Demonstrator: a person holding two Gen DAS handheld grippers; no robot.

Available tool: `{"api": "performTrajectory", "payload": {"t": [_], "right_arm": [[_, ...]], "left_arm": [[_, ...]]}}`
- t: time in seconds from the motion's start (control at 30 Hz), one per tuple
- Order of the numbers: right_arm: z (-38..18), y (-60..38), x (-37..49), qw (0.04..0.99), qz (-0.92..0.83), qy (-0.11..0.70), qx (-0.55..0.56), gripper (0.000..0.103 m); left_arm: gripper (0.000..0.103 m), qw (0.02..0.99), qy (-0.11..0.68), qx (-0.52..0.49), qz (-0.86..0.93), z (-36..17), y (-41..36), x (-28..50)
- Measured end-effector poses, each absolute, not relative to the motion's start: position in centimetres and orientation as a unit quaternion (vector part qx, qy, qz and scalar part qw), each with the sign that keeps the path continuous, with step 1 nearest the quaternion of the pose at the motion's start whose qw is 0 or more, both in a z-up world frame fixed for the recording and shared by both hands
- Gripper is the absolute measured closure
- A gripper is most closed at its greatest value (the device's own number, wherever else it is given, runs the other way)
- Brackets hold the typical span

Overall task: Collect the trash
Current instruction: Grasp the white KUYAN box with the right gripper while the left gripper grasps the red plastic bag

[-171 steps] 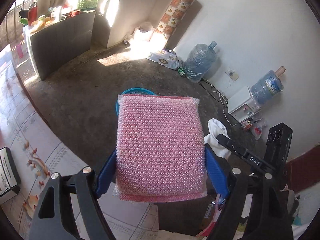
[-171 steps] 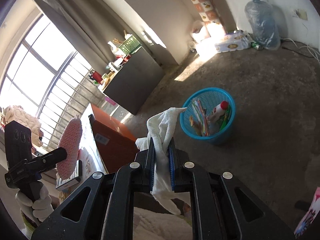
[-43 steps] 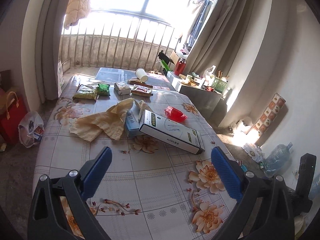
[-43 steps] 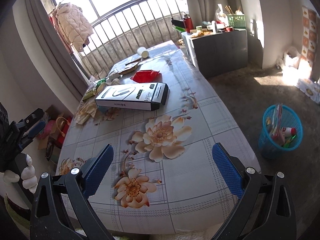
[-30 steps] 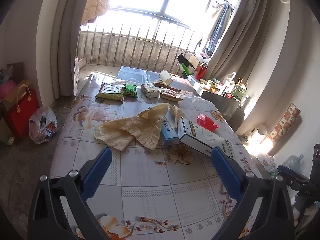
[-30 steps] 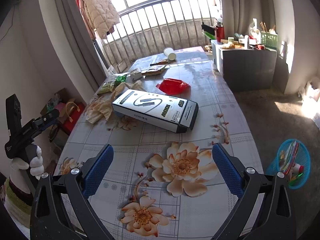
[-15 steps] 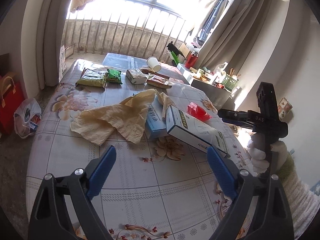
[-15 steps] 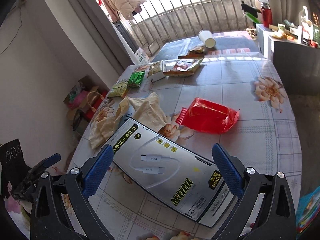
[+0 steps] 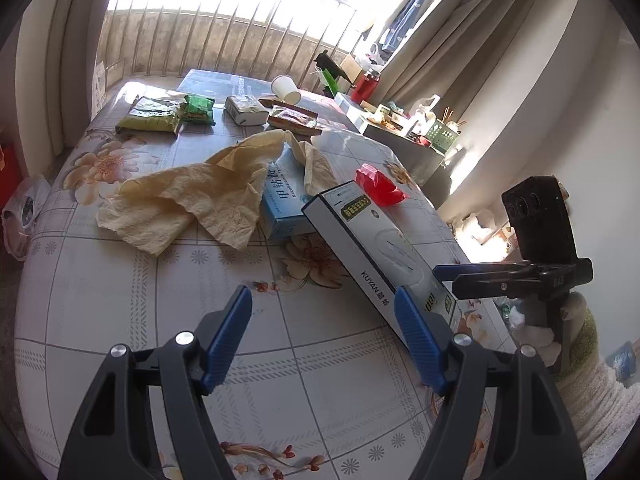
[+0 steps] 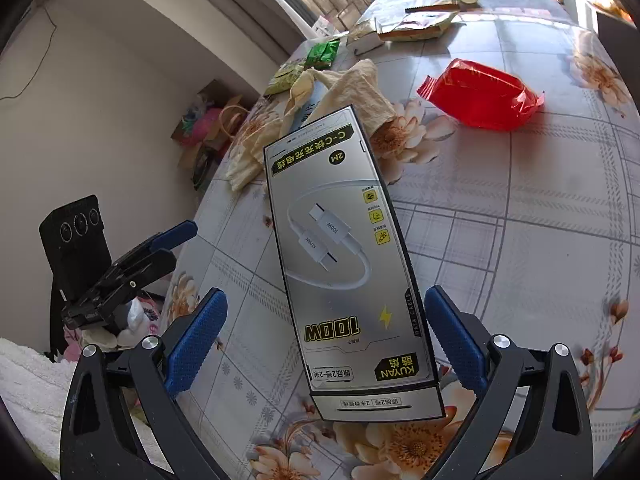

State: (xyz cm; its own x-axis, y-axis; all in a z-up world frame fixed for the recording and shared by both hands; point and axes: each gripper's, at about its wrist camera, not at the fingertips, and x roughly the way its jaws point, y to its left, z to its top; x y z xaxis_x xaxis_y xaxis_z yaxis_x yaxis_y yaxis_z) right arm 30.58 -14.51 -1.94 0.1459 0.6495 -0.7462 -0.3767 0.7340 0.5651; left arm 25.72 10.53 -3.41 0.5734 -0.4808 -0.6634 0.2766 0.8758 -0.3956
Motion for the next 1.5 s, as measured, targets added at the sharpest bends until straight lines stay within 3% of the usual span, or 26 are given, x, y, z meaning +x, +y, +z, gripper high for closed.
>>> {"api": "performTrajectory", "payload": {"t": [0.2, 0.43, 0.67, 1.0, 1.1, 1.33, 1.5], "right_arm": [[0.1, -11.6, 28.5, 0.819, 0.243, 0.517, 0.059, 0.008], [-1.8, -8.7, 29.0, 0.829, 0.19, 0.525, -0.032, 0.008], [-2.5, -11.5, 27.0, 0.829, 0.148, 0.539, -0.001, 0.037], [-2.9, -22.8, 21.8, 0.831, 0.015, 0.534, 0.156, 0.037], [-2.9, -24.7, 20.9, 0.828, 0.005, 0.531, 0.178, 0.03], [-2.5, -26.3, 20.6, 0.832, 0.019, 0.518, 0.196, 0.023], [-2.6, -26.4, 21.1, 0.834, 0.034, 0.512, 0.202, 0.023]], "left_arm": [[0.031, 0.875, 0.419, -0.148, -0.194, -4.0, 12.0, 25.4], [0.031, 0.88, 0.413, -0.134, -0.195, -2.9, 11.8, 24.6], [0.031, 0.878, 0.403, -0.129, -0.223, -1.5, 10.1, 25.7], [0.03, 0.87, 0.398, -0.052, -0.286, 1.0, 1.8, 32.4], [0.023, 0.857, 0.4, 0.006, -0.324, 1.3, -1.8, 35.2], [0.019, 0.813, 0.433, 0.192, -0.338, -1.5, -9.7, 41.1], [0.019, 0.784, 0.514, 0.186, -0.293, -4.4, -11.8, 47.3]]}}
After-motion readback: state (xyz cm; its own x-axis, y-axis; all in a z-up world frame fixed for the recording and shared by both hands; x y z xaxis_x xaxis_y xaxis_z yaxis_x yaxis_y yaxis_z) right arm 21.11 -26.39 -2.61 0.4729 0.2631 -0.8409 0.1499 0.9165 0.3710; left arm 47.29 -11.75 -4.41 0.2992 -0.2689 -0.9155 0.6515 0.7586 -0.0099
